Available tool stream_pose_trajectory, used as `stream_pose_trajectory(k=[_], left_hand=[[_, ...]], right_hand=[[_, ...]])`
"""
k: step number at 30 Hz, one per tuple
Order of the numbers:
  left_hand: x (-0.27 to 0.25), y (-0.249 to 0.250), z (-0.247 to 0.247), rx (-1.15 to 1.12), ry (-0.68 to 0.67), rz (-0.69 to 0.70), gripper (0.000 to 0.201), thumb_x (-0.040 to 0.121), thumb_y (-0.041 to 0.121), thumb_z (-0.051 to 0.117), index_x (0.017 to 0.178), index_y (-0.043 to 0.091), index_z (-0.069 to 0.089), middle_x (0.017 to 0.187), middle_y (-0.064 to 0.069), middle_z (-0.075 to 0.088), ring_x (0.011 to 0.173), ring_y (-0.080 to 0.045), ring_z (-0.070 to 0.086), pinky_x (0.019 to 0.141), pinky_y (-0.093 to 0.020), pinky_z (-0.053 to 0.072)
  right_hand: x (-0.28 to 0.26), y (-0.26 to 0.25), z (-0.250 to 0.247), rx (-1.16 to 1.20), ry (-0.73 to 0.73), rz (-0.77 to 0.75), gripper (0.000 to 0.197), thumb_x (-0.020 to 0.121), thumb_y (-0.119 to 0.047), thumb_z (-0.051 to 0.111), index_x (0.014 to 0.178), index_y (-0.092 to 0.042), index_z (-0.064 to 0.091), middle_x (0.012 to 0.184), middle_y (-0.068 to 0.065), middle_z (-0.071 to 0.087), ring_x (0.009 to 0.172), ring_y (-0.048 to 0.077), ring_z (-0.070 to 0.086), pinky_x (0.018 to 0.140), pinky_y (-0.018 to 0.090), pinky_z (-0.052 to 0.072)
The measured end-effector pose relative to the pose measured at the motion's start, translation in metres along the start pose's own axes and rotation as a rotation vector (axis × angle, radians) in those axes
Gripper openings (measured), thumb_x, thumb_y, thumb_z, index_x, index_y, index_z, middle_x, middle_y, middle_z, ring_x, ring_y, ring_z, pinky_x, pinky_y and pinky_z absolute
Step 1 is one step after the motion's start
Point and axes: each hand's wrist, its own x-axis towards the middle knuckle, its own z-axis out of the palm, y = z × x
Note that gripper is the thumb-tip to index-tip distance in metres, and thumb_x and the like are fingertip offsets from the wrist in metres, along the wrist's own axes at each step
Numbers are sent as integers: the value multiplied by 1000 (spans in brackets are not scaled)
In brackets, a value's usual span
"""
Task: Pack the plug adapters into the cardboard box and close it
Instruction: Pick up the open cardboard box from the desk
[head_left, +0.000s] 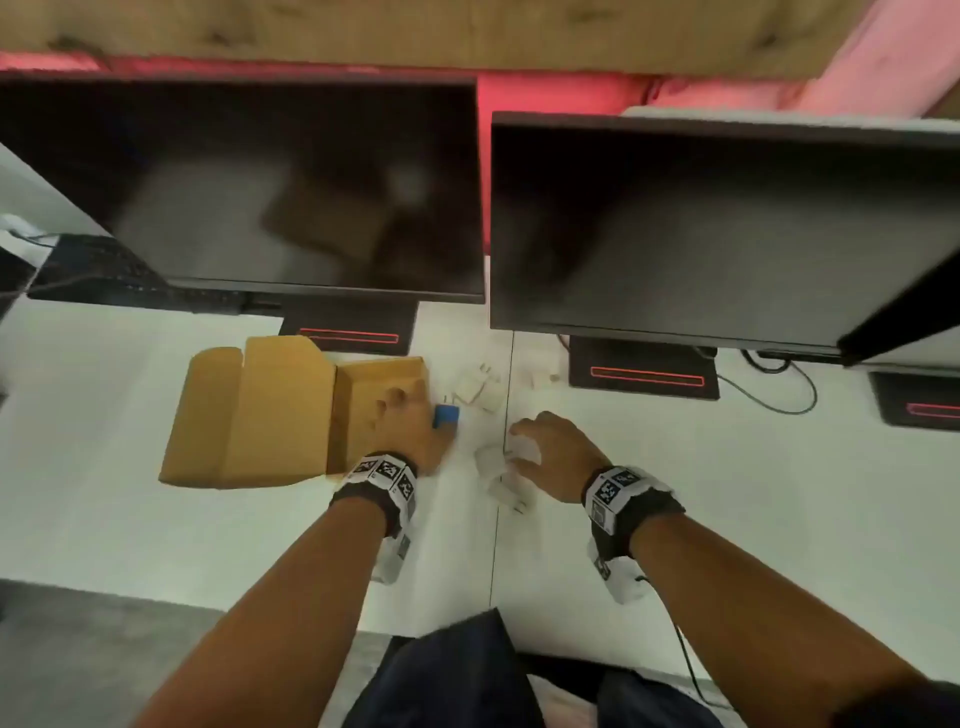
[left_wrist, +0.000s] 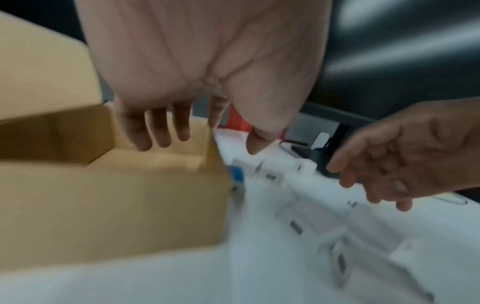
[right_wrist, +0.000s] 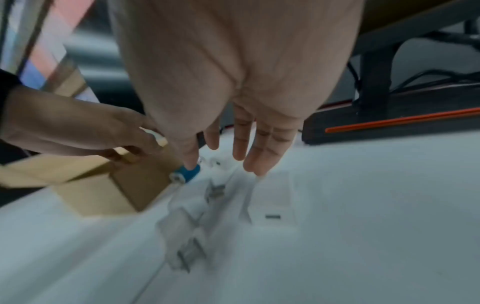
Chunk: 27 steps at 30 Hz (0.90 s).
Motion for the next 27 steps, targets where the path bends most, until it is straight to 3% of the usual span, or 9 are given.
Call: stream_pose_trajectory(k=[3,5,9,12,15,17,21,25,27], left_hand=[[6,-28,9,-52,-84,-16,84,93,48,55,160,33,7,144,-18,48,126,-44,55,105,-61,49],[6,-40,15,-133,-126,6,89,94,41,56,161,41,-2,140,-16,52,121,-43,59,102,-61,52],[7,-48,16,-133,-134,100,83,94,32,57,159,41,7,126,-9,61,104,-35,61,96,-54,55],[5,-54,19,-113,-213,164,72,90,38,56,151,43,19,116,-5,64,107,-35,60,97,-56,54],[5,-63,19,-95,-326,239,86,88,45,59,155,55,6,132,-8,62,126,-46,54,104,-64,50],[3,-66,16,-75,-369,305,92,87,43,62,157,57,2,143,-6,59,133,-47,49,111,-62,45],[9,-72,14,-22,-464,432,99,85,45,64,154,62,-4,157,-8,48,140,-45,45,115,-59,41],[14,-72,5,44,-506,483,95,92,44,69,162,49,5,164,-8,41,143,-38,46,117,-51,42],[13,-72,3,57,-516,497,93,91,44,71,163,44,13,163,-6,43,142,-35,49,115,-48,45]], right_hand=[[9,-6,12,-92,-46,8,46,96,-31,61,141,-26,54,136,6,51,126,28,50,104,43,47],[14,-13,23,-139,-53,5,45,96,-27,61,141,-29,55,146,3,45,132,26,43,102,44,50],[21,-26,40,-256,-30,-8,46,97,-25,60,142,-31,55,159,-1,36,139,26,35,100,45,52],[20,-30,47,-279,-10,-4,48,95,-24,63,142,-23,55,152,1,49,135,28,42,103,45,47],[16,-28,50,-290,35,66,44,94,-25,63,137,-19,56,135,3,62,124,27,49,101,42,47],[12,-25,50,-274,62,116,43,94,-27,62,136,-18,56,130,5,63,122,27,50,100,42,47],[-1,-29,51,-78,245,218,46,92,-31,67,135,-19,56,125,6,61,120,28,53,93,42,51],[-9,-44,42,205,594,282,46,80,-27,80,120,-21,58,112,6,59,97,27,60,78,38,54],[-6,-58,36,273,618,224,49,78,-25,82,120,-20,59,110,6,60,92,26,62,79,37,54]])
